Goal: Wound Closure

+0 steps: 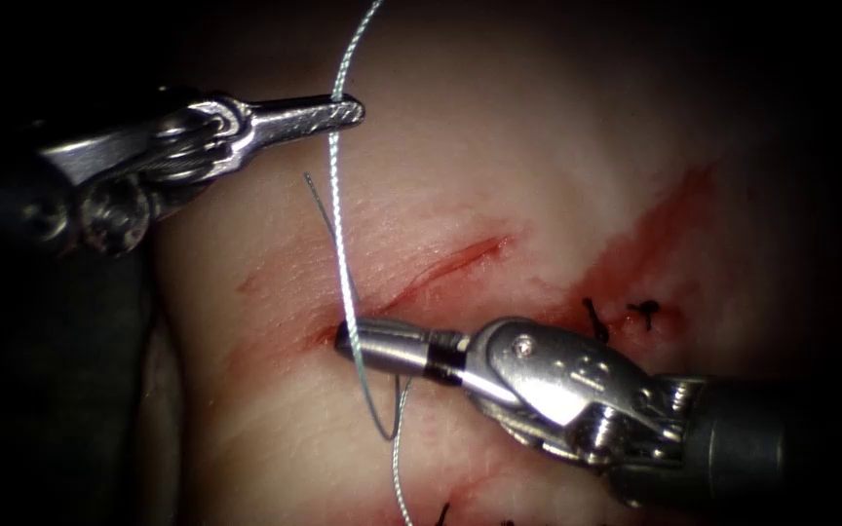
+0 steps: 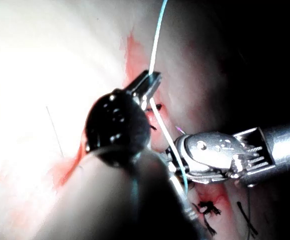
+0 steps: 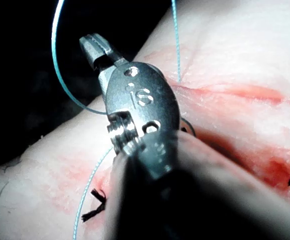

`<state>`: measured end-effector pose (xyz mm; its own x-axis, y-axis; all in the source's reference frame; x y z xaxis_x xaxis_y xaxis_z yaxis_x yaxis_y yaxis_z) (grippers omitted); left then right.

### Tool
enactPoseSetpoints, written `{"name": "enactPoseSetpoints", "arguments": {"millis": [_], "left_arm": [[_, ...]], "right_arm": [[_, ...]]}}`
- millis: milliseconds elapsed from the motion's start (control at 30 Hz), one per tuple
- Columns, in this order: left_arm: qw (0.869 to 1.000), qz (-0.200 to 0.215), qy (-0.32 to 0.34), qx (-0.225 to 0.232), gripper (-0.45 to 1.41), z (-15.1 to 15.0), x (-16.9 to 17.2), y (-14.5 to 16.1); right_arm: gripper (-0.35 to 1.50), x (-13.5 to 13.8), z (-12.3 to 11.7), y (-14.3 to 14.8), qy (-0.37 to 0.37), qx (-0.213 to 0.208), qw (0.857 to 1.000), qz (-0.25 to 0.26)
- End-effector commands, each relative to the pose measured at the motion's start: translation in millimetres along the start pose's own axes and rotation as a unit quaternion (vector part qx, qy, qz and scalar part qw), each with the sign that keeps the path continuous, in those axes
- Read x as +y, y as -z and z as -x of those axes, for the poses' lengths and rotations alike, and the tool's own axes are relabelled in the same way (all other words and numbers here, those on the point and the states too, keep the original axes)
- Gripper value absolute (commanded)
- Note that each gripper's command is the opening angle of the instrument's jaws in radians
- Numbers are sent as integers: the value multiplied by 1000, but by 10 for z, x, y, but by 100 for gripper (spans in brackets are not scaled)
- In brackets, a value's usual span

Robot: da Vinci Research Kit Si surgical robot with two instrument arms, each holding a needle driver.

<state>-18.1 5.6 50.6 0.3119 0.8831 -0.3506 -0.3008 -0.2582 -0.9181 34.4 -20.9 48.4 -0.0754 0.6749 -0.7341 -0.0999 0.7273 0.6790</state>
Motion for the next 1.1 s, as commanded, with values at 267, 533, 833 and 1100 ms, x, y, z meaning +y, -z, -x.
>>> {"name": "enactPoseSetpoints", "arguments": {"millis": [267, 533, 833, 1100], "left_arm": [[993, -37, -107, 39, -45, 20, -24, -3], [981, -135, -140, -9, -45, 67, -43, 20], [974, -176, -135, -45, -45, 116, -44, 24], [972, -186, -132, -50, -45, 125, -31, 34]], "right_arm": [[-35, -6, -4, -15, 1, 57, 996, -72], [-35, -5, -16, -19, -63, 146, 987, 3], [-35, -2, -21, -22, -57, 161, 981, 93], [-35, 8, -22, -22, -54, 156, 963, 211]]}}
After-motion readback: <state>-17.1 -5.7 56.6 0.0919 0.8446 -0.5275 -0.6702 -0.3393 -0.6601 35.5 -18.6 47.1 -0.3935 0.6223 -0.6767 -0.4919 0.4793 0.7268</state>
